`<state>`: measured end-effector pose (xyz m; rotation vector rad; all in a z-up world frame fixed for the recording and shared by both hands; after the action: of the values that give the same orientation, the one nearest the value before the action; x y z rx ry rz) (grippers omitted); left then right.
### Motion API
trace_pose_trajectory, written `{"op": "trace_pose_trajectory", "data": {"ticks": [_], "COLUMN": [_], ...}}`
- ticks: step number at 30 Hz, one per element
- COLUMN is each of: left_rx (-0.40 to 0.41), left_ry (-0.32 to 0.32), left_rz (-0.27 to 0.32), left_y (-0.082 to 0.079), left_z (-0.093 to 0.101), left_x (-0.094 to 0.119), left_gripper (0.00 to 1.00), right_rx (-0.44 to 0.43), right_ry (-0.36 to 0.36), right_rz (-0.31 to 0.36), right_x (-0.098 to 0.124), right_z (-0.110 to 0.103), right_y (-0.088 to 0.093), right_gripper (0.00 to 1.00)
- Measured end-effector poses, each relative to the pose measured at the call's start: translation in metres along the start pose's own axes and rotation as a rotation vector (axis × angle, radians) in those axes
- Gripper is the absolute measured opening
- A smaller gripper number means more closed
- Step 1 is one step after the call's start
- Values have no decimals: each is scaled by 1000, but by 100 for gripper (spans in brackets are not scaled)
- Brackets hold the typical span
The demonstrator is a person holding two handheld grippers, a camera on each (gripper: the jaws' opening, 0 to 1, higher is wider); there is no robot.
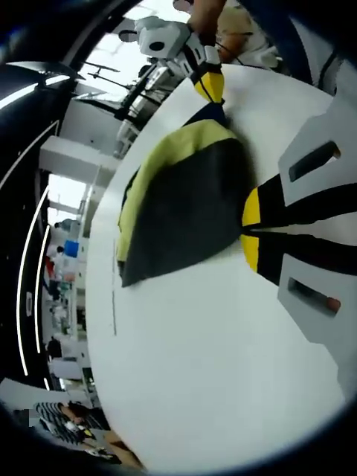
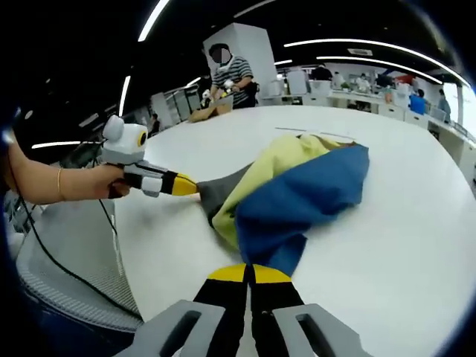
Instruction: Fold the garment on the visible template until the final outline fits inside the template.
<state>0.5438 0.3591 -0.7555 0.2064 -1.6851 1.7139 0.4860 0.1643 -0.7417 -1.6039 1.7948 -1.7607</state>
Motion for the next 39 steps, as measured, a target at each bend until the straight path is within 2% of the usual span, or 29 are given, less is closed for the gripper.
{"op": "trace_pose_trajectory", "data": {"ticks": [6, 8, 15, 18, 20, 22, 27, 31, 39], "left_rx": [21, 11, 25, 43, 68, 104, 117, 144, 143], "left_ry": [2, -17, -52, -74, -77, -90, -142, -188, -250], "left_rz": [36, 36, 47, 55, 83, 84, 84, 78, 31], "left_y": [-15, -19, -29, -32, -36, -36, -35, -35, -27], "left_z": [-3, -7, -22, -32, -36, -44, -63, -85, -116], "left_x": [11, 16, 34, 41, 46, 49, 55, 56, 48], "left_gripper": [0, 0, 0, 0, 0, 0, 0, 0, 0], "right_rx": [-23, -41, -126, -145, -163, -181, -204, -252, -355], "right_ry": [5, 13, 62, 93, 101, 115, 178, 225, 308], "right_rz": [43, 61, 113, 131, 139, 155, 146, 161, 150], "right_x": [13, 20, 48, 62, 68, 76, 93, 106, 124], "right_z": [3, 6, 25, 35, 40, 47, 76, 101, 150], "right_y": [-17, -23, -41, -49, -51, -55, -56, -56, -43], "right_gripper": [0, 0, 0, 0, 0, 0, 0, 0, 0]}}
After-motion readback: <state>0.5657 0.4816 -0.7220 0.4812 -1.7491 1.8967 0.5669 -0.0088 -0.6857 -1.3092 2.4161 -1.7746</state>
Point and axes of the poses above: the point that each gripper's makers call its tool centre point, and the gripper's own axes: x roughly backward along the fingers, z roughly to its right, y roughly out of its underside, the point moved 2 cm from there along x, roughly backward along the fingers, and after that the axes turned 9 degrees about -y, right-handed, at the moved point
